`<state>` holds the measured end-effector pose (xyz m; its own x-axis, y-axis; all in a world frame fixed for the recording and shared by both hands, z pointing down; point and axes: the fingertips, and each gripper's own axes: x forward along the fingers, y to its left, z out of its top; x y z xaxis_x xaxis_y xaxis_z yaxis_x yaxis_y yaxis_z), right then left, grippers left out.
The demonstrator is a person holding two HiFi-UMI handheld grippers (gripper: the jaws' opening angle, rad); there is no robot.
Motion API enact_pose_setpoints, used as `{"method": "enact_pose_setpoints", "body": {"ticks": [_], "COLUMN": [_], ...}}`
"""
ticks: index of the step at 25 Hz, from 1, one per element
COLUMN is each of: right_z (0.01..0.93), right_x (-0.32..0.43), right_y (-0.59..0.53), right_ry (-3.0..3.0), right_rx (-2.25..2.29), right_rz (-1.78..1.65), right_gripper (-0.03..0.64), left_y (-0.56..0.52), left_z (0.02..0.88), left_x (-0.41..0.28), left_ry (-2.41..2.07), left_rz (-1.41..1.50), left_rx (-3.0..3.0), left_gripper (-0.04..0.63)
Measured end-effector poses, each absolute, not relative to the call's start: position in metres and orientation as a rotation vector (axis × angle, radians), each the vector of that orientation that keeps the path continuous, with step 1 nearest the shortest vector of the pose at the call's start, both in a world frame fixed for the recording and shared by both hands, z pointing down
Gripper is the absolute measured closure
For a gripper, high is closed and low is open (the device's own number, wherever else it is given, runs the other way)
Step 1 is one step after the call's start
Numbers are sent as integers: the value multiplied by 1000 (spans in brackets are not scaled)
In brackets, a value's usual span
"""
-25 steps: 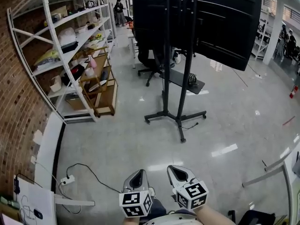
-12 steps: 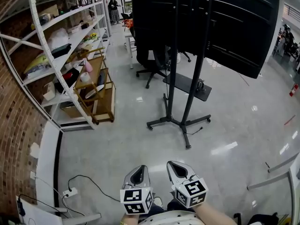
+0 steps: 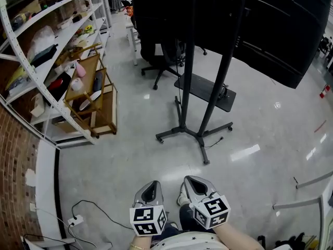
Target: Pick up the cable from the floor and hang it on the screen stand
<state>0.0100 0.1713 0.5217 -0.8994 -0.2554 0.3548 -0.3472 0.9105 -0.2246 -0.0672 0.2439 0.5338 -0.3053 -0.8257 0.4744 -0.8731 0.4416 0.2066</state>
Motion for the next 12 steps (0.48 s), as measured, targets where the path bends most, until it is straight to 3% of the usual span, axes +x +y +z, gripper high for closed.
{"method": "enact_pose_setpoints", "body": {"ticks": [12], "right_z": [550], "right_x": [-78], "right_y": [-48], "right_ry": [-2668], "right_rx": [434], "right_rz": [370], "right_gripper": [618], "left_y": [23], "left_z": [576], "left_x": [-154], "left_ry": [-2075], "left_rz": [183], "left_rx": [1448], "left_gripper": [588]}}
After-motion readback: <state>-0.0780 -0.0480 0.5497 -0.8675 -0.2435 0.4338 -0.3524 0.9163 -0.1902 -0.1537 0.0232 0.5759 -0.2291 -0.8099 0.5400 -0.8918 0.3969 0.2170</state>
